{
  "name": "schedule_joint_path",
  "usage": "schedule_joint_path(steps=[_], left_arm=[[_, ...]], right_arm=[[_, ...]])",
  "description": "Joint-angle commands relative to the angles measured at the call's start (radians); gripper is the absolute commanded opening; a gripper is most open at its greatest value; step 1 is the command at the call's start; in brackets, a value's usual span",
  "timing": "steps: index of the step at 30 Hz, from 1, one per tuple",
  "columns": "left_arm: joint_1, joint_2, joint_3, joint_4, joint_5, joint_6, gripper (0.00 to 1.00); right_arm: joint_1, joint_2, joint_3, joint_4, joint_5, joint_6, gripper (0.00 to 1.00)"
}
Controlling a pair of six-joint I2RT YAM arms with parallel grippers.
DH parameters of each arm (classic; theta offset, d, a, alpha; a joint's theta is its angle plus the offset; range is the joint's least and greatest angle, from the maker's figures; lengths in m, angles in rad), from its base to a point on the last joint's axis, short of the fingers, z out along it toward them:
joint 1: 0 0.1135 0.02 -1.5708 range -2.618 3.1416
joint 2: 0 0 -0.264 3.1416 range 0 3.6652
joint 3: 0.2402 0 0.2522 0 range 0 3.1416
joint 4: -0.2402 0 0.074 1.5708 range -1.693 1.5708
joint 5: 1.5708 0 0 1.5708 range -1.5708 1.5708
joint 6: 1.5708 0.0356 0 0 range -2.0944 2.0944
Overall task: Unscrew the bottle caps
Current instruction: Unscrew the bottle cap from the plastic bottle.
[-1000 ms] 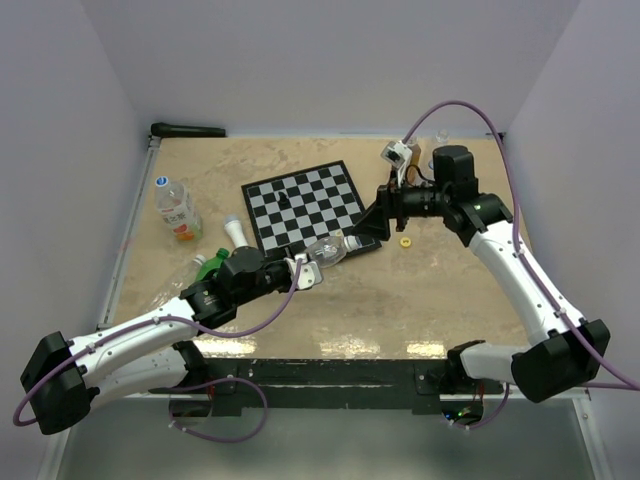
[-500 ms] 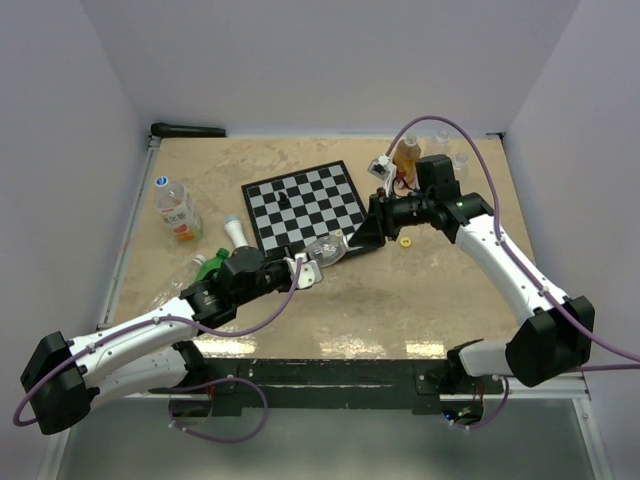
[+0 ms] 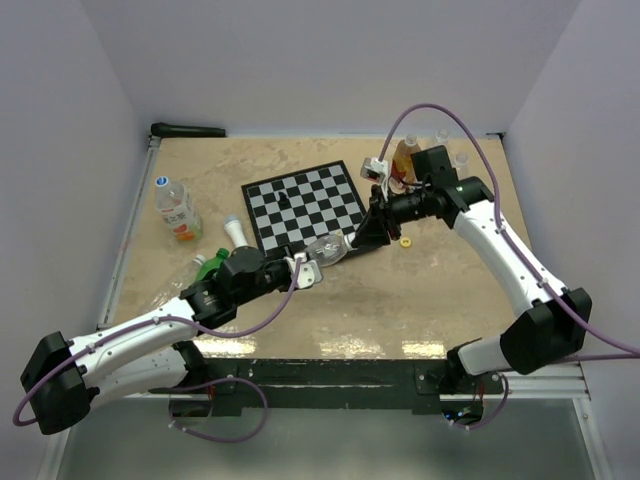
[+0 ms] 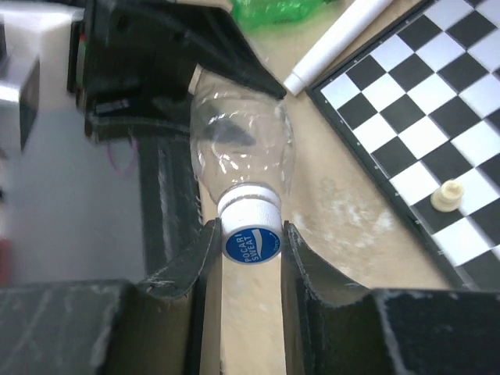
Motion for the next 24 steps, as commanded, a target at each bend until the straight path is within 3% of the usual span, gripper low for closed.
schedule_joint_path(steps=[1,6,8,10,24], left_arm=[[0.006,0.004,0.030,0.008,0.054,-0.024,0.02],[0.006,0.019,0.034,-0.007,0.116,-0.025,0.02],[0.006,0.024,0.034,-0.010,0.117,-0.027,0.02],[0.006,0.025,0.034,-0.012,0.119,-0.025,0.02],[0.006,0.033,0.042,-0.020,0.123,-0.024,0.02]], right_arm=[[0.019,0.068,0.190,-0.400,0.000,-0.704,0.00],[0.020,-0.022,0.171,-0.421,0.074,-1.201,0.00],[0.023,-0.107,0.089,-0.311,0.101,-1.299,0.00],[0.023,-0.121,0.093,-0.327,0.106,-1.389,0.00],[0.023,-0.155,0.041,-0.304,0.026,-1.255,0.02]])
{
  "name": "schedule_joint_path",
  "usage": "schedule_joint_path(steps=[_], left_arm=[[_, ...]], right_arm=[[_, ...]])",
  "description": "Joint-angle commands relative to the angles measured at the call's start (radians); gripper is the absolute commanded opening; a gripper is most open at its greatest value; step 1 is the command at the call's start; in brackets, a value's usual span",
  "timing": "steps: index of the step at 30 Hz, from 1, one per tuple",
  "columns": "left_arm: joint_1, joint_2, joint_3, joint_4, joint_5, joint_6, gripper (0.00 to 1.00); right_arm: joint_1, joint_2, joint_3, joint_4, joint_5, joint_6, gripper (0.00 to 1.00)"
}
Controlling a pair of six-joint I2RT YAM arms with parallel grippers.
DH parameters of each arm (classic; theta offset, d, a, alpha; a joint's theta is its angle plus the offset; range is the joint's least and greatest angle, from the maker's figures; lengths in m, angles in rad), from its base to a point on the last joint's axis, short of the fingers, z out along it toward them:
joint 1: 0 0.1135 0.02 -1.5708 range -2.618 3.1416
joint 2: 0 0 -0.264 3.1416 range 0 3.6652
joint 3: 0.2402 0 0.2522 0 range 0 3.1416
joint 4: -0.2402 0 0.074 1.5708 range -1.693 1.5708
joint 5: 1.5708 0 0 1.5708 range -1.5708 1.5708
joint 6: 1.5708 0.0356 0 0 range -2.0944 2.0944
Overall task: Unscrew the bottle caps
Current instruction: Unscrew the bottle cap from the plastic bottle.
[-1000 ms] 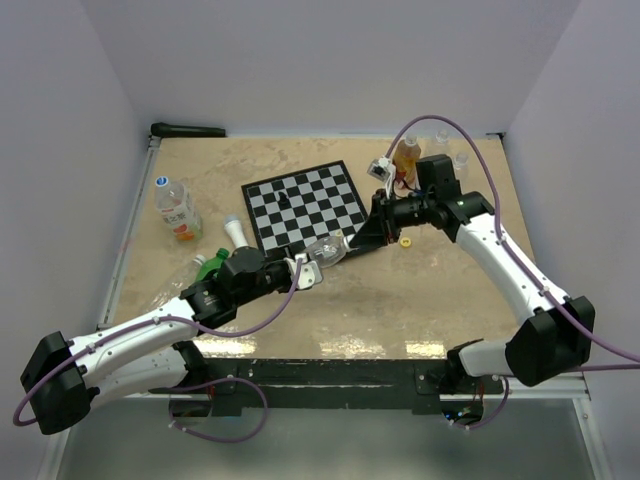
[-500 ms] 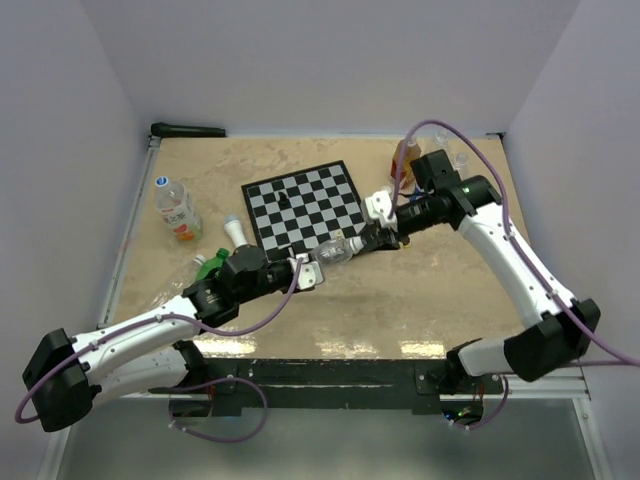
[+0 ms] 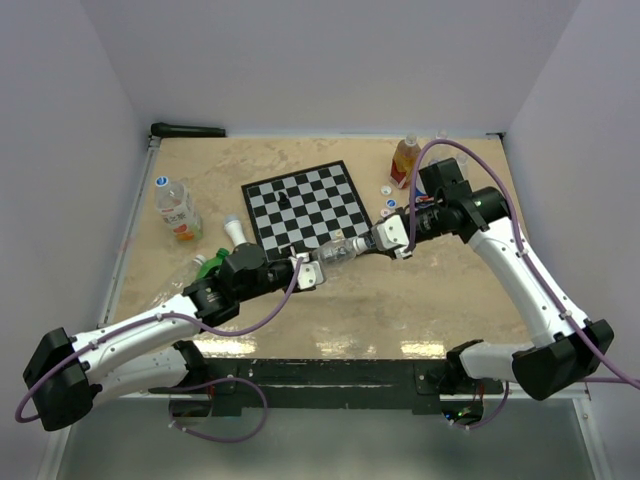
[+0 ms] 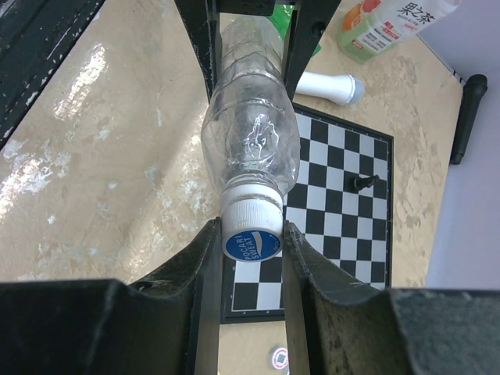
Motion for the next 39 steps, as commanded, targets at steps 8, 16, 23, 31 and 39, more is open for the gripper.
schedule_joint_path(steps=[8,16,23,31,39], left_arm=[[0.007,0.003,0.016,-0.045,0.013,0.000,0.02],[0.007,-0.003,0.016,-0.049,0.005,0.000,0.02],[0.007,-0.012,0.016,-0.047,-0.013,0.001,0.02],[0.007,-0.031,0.010,-0.036,-0.058,0.007,0.02],[0.007,-0.041,0.005,-0.030,-0.076,0.010,0.02]], right_arm=[[-0.011,-0.052,-0.035,0.069,-0.033,0.103,0.12],[-0.011,-0.049,0.012,0.147,-0.016,0.345,0.47],[-0.011,-0.041,0.076,0.104,0.028,0.454,0.63],[-0.023,-0.075,0.158,0.022,0.105,0.513,0.66],[-0.040,-0.103,0.155,0.034,0.067,0.589,0.68]])
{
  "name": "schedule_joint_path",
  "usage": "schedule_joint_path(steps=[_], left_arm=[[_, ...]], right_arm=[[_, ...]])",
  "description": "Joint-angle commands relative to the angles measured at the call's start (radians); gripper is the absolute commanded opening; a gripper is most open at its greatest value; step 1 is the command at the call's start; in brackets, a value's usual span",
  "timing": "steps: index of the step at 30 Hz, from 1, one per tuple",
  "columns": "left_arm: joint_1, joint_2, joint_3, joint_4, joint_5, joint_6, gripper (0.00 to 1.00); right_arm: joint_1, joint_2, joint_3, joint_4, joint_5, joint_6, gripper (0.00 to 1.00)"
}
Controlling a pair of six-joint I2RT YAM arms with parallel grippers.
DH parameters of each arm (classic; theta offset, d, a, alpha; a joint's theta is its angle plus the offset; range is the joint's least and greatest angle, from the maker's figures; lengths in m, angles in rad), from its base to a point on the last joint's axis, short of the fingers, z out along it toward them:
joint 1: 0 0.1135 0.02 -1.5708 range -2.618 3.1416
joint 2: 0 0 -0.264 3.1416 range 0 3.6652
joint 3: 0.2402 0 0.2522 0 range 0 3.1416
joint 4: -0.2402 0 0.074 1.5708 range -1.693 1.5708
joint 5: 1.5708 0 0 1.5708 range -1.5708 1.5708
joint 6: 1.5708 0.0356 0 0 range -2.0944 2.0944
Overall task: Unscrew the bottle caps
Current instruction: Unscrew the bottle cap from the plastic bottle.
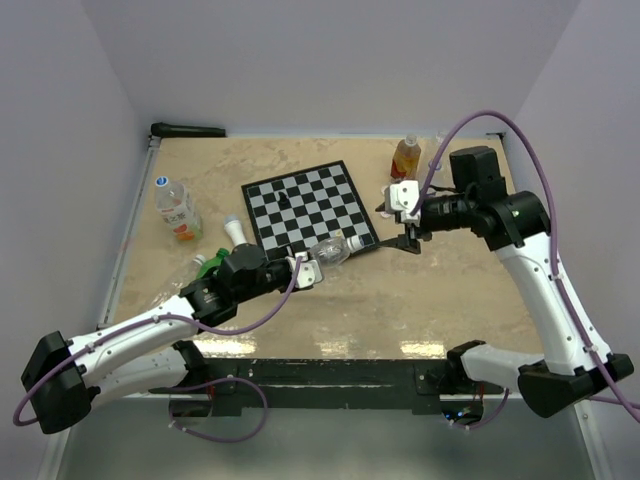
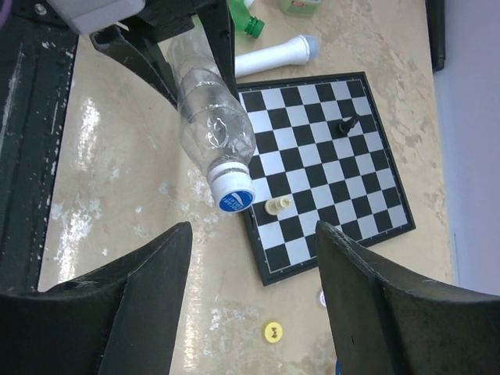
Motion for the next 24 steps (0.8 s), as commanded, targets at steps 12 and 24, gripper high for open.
schedule_joint_path(steps=[12,24], left_arm=[[0.005,-0.026,0.007,0.033,-0.033,0.005,0.02],[0.005,-0.025,0.005,0.034,-0.041,0.005,0.02]], right_arm=[[-0.064,-0.026,-0.114,0.237,-0.199,0.513,0.69],[-0.066,0.034,-0.111,0.349,-0.190,0.872,0.73]])
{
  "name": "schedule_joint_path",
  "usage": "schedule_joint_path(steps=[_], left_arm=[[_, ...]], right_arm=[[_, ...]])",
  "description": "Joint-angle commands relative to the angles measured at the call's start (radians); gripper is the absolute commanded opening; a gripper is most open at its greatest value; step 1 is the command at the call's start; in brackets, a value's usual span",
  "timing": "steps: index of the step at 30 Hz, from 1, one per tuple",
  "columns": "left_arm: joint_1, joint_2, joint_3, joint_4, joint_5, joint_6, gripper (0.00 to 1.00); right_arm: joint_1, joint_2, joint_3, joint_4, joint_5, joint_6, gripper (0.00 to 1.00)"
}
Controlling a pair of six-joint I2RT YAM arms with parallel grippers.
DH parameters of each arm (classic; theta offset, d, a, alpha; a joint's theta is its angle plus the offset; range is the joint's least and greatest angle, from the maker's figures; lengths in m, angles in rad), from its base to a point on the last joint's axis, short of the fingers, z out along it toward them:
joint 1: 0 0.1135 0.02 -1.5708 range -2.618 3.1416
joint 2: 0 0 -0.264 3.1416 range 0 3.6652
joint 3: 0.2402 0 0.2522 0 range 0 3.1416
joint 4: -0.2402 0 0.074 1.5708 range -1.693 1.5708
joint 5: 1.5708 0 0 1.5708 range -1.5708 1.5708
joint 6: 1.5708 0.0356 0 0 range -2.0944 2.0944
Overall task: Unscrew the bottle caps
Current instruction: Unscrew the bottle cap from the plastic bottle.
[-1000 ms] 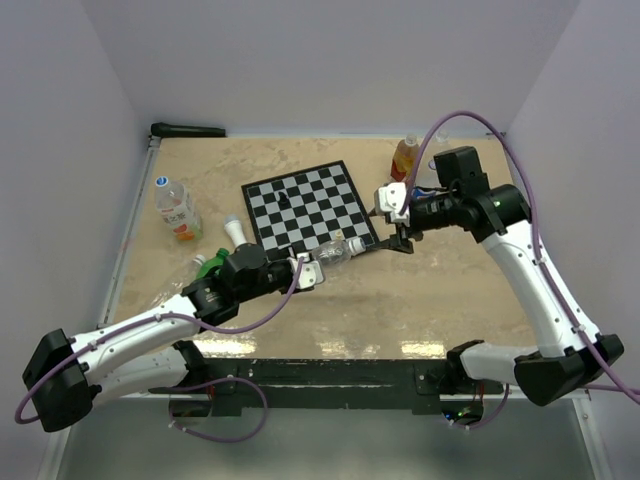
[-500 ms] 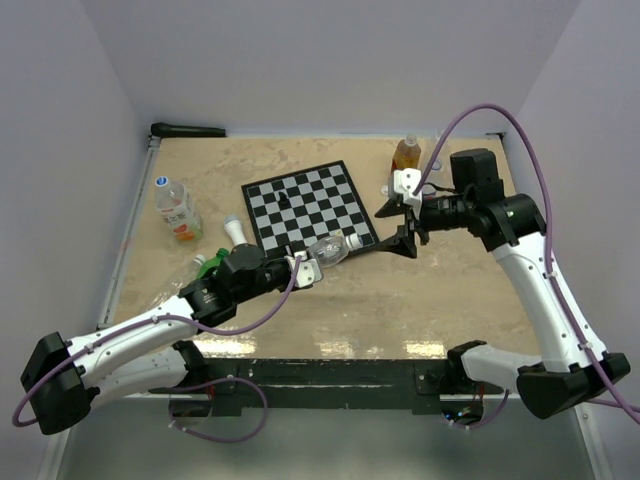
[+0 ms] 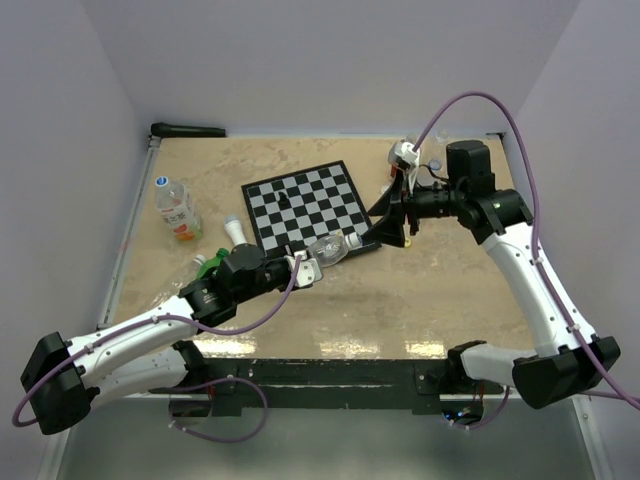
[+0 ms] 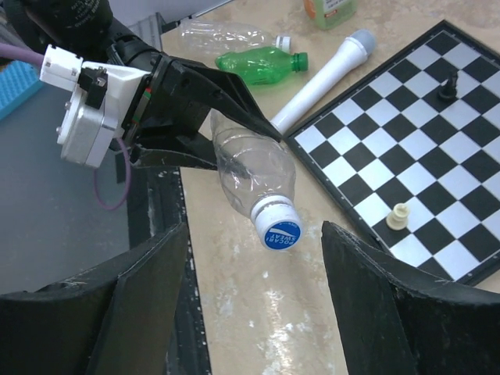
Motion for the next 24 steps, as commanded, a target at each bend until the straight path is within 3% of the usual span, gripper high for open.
schedule_joint_path(steps=[1,24], left_arm=[[0.005,-0.018,0.007,0.034,-0.010,0.005,0.02],[0.005,-0.012,0.005,0.037,-0.016,0.002,0.02]], right_arm=[[-0.006,0.010,0.021,0.042,-0.048,0.122,0.74],[-0.004,0.093,0.045,-0.027,-0.054,0.096,0.81]])
